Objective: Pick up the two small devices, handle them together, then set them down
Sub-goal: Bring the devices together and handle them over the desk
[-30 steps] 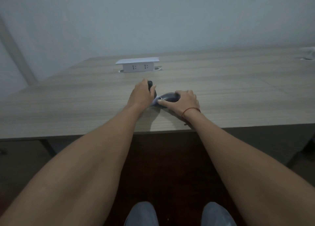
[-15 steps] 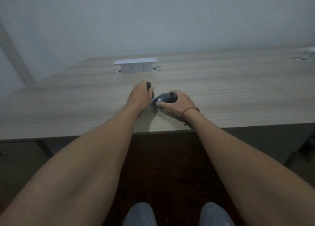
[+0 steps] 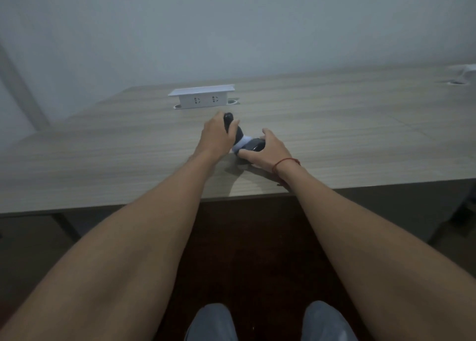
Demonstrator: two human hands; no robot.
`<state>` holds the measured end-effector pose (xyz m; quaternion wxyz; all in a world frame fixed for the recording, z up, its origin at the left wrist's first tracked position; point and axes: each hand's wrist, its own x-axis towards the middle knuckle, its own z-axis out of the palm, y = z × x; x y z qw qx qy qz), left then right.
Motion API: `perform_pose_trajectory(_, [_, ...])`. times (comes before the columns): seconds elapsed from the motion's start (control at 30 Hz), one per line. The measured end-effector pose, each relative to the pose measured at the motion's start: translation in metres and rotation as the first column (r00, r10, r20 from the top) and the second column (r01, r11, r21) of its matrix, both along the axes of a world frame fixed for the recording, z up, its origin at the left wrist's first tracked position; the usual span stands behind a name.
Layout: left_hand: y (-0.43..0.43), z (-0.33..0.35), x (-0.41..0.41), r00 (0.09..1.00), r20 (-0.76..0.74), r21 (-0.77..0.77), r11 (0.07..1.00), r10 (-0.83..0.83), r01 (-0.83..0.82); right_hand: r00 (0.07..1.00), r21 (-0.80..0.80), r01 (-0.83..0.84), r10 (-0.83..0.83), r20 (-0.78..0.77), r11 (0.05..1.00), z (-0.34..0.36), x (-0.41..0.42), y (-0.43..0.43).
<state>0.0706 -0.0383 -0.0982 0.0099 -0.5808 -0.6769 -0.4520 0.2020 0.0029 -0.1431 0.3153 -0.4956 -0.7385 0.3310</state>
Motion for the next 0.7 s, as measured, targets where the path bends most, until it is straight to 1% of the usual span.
perform_pose_trajectory(0.1, [0.005, -0.003, -0.005, 0.986, -0.163, -0.165, 0.985, 0.026, -0.053, 1.0, 0.006, -0.009, 0.009, -0.016, 1.0, 0.001, 0.003, -0.003])
perform_pose_trajectory(0.13, [0.006, -0.004, -0.008, 0.982, -0.19, -0.185, 0.981, 0.02, -0.056, 1.0, 0.019, -0.012, 0.012, 0.004, 1.0, 0.001, 0.004, -0.003])
perform_pose_trajectory(0.17, [0.007, -0.005, -0.011, 0.982, -0.186, -0.165, 0.985, 0.017, -0.048, 0.999, 0.04, -0.017, 0.016, 0.028, 0.999, 0.001, 0.003, -0.003])
perform_pose_trajectory(0.23, [0.006, 0.0, -0.011, 0.991, -0.136, -0.067, 0.997, 0.015, -0.024, 0.997, 0.089, -0.013, 0.006, 0.075, 0.996, 0.002, 0.002, -0.005])
perform_pose_trajectory(0.3, [0.005, 0.008, -0.003, 0.996, -0.087, 0.024, 1.0, -0.006, 0.008, 0.995, 0.108, -0.005, -0.005, 0.098, 0.994, 0.001, 0.0, -0.003])
perform_pose_trajectory(0.33, [0.005, 0.013, 0.001, 0.997, -0.069, 0.036, 0.999, -0.031, 0.033, 0.995, 0.106, -0.007, -0.004, 0.098, 0.994, 0.0, -0.001, -0.003])
perform_pose_trajectory(0.43, [0.01, 0.017, 0.011, 0.991, -0.106, -0.017, 0.997, -0.083, 0.082, 0.998, 0.067, -0.025, 0.021, 0.06, 0.997, -0.001, -0.002, 0.001])
perform_pose_trajectory(0.5, [0.013, 0.013, 0.008, 0.989, -0.138, -0.087, 0.996, -0.047, 0.035, 0.998, 0.031, -0.01, 0.008, 0.058, 0.999, 0.0, -0.001, 0.002])
perform_pose_trajectory(0.6, [0.013, 0.001, 0.002, 0.974, -0.227, -0.187, 0.982, -0.008, -0.035, 0.999, -0.01, 0.009, -0.009, 0.04, 1.0, 0.003, 0.001, -0.001])
perform_pose_trajectory(0.63, [0.013, -0.004, 0.0, 0.974, -0.227, -0.187, 0.982, -0.007, -0.036, 0.999, -0.017, 0.008, -0.008, 0.037, 1.0, 0.004, 0.001, -0.002])
perform_pose_trajectory(0.7, [0.012, -0.008, 0.0, 0.988, -0.152, -0.119, 0.992, 0.009, -0.027, 0.999, -0.017, -0.001, 0.002, 0.036, 1.0, 0.005, 0.002, -0.003])
